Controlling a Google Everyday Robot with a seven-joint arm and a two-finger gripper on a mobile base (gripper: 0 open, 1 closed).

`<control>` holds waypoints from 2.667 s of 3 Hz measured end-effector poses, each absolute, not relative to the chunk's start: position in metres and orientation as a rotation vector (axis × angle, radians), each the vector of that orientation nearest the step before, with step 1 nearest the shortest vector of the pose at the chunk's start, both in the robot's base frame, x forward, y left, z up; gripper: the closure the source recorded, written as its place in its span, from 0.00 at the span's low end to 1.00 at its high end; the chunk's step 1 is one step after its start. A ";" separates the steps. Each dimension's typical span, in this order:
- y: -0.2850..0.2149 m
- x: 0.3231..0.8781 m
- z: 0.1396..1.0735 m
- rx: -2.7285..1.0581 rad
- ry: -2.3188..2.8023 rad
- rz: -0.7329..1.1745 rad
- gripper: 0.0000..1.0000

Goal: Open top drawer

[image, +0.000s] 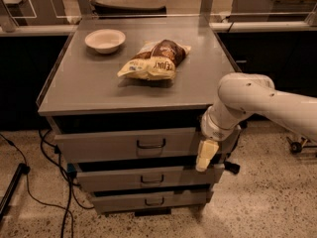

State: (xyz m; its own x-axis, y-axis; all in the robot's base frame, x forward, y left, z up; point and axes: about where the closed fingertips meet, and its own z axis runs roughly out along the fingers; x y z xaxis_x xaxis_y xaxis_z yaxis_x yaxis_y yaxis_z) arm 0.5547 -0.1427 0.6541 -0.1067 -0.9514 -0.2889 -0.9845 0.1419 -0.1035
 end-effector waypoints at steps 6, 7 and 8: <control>-0.166 0.455 0.668 -2.005 2.318 0.448 0.00; -0.170 0.430 0.679 -2.041 2.361 0.501 0.00; -0.170 0.429 0.679 -2.044 2.363 0.505 0.00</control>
Offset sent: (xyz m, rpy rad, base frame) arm -0.0199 -0.0080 -0.0001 -0.0185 0.1703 0.0490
